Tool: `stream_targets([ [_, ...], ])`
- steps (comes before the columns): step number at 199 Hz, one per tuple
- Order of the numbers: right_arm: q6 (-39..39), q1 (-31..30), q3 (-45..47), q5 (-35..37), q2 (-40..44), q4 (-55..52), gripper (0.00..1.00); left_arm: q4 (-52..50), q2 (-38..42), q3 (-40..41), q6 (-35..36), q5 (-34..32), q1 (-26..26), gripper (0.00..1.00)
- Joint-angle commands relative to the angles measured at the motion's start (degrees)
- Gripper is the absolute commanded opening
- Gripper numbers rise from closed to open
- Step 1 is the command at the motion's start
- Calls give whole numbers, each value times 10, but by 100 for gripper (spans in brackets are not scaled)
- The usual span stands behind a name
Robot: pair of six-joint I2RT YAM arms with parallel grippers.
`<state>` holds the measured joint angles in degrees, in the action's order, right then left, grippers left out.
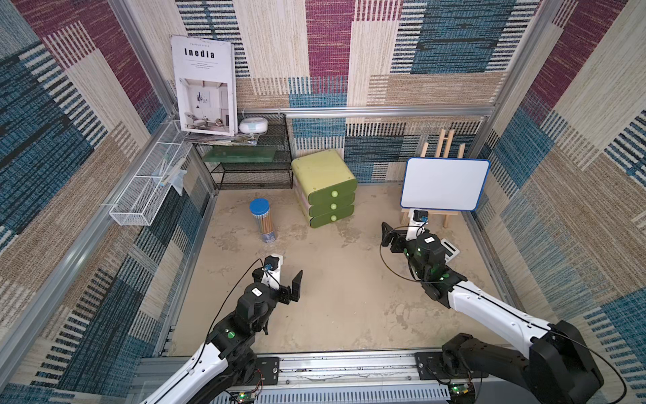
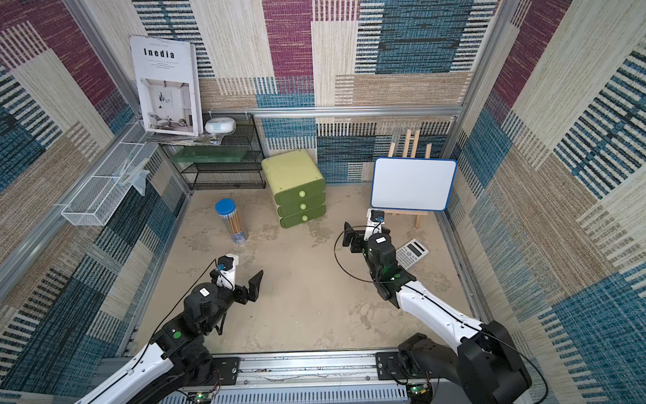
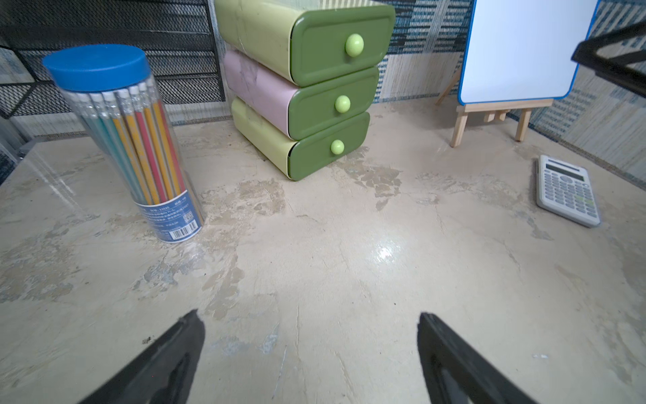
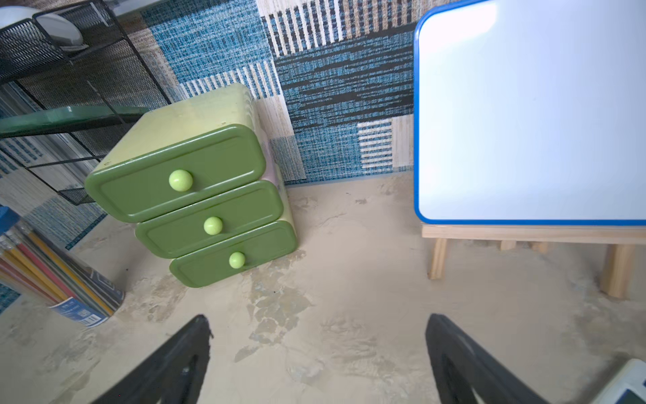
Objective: Place the wired earphones into the drawer by color
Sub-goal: Reset both arms
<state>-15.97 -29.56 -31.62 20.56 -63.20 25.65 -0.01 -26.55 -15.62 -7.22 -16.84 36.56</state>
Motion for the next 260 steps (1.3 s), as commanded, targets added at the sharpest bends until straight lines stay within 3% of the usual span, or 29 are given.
stream_targets([
  [1, 76, 0, 25, 20, 24, 29, 99, 40, 32, 14, 26, -33, -1, 99],
  [31, 111, -1, 48, 34, 45, 48, 99, 50, 53, 22, 51, -76, -2, 99],
  [51, 82, 4, 44, 66, 52, 10, 99, 57, 42, 21, 62, -126, -3, 99],
  [77, 94, 14, 66, 13, 70, 13, 99, 73, 15, 17, 77, -157, -25, 99],
  [105, 91, 47, 92, -13, 77, 32, 99, 76, -35, 3, 57, -110, -95, 99],
  [164, 78, 136, 138, -45, 83, 64, 99, 173, -176, -8, 43, 73, -278, 99],
  [208, 122, 152, 180, -40, 118, 110, 99, 232, -265, -15, 66, 134, -342, 99],
  [260, 145, 163, 205, -43, 113, 165, 99, 337, -396, -25, 86, 217, -381, 99],
])
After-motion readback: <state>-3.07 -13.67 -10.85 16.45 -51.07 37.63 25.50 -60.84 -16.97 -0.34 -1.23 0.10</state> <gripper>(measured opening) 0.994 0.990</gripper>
